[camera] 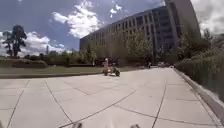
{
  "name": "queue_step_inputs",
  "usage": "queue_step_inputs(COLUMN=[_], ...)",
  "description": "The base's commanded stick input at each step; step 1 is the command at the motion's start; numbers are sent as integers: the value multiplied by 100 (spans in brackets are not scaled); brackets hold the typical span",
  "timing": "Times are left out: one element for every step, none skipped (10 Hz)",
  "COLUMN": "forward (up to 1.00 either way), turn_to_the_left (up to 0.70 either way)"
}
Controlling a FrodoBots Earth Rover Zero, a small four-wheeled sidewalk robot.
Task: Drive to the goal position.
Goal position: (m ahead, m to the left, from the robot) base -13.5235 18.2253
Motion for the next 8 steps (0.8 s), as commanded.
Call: queue_step_inputs(forward=[70,70,70,70,70,70,70,70], turn_to_the_left=[12,4,2,2,0,0,0,0])
